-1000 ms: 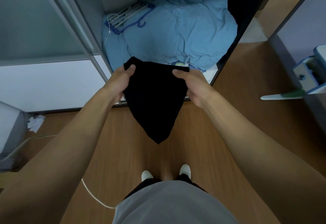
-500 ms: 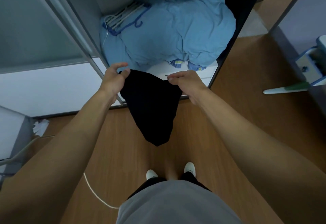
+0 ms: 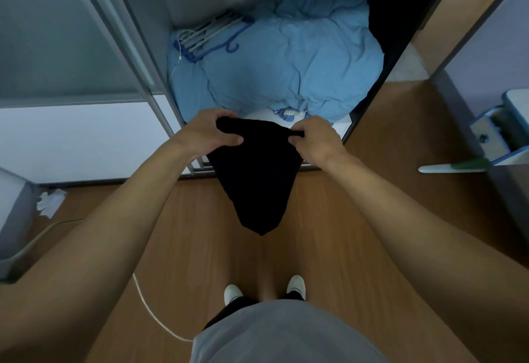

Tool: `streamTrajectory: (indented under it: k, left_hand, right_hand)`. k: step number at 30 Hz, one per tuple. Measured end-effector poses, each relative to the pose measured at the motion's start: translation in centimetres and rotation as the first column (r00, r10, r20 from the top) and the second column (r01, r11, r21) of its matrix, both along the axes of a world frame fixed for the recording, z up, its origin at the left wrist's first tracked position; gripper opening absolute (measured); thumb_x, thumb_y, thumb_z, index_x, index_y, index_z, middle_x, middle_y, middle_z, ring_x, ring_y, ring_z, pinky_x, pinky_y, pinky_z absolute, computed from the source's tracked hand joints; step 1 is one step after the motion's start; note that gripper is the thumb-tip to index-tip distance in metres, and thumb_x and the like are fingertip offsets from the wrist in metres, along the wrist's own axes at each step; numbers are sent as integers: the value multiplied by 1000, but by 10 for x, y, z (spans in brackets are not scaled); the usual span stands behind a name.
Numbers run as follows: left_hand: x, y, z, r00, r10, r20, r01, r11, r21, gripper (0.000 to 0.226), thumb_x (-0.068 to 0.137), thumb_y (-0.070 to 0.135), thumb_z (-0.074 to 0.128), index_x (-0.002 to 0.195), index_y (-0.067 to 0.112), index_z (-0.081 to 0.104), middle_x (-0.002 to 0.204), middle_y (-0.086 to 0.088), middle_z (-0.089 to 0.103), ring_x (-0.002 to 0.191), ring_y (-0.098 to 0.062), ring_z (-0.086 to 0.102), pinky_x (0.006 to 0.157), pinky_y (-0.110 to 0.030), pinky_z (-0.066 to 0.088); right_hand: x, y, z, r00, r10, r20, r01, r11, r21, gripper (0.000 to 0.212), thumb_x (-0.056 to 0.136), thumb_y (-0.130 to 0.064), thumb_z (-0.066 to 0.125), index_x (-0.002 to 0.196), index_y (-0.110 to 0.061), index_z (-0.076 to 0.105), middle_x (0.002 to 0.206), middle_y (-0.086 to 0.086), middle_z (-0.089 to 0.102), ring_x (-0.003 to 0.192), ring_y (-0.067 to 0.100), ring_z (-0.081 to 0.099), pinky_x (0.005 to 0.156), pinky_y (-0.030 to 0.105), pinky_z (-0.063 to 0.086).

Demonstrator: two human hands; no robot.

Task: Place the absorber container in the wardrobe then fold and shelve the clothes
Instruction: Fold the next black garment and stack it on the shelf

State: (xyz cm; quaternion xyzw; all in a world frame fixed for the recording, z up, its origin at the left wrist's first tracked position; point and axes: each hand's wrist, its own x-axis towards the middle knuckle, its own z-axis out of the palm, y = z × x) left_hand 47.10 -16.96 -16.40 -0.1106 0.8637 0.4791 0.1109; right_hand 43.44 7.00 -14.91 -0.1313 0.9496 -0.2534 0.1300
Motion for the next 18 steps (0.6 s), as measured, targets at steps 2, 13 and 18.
streamTrajectory:
  k: [2,13,18]
  left_hand:
    - [-3,-1,2,998,-24,-52,17,992,-125,51,78,19,83,125,19,64,118,-1,65,107,-16,62,86,-22,47]
    - [-33,31,37,920,-387,-60,240,678,-695,18,86,20,61,103,22,64,100,1,62,91,-20,59,60,-29,35]
    - [-52,63,56,914,-330,-237,42,657,-753,10,88,20,55,84,19,64,93,-8,66,91,-34,65,69,-33,38]
  right_hand:
    - [-5,3,3,995,29,-100,-29,1000,8,16,95,-21,63,82,-20,73,101,9,57,103,27,52,83,38,49]
    - [-29,14,46,960,255,-117,-264,962,-69,20,93,-24,68,111,-20,76,107,2,75,105,22,65,96,46,50]
    - [-43,50,38,999,-39,23,44,763,-645,24,88,-13,74,112,-13,72,107,2,74,100,14,70,87,25,57]
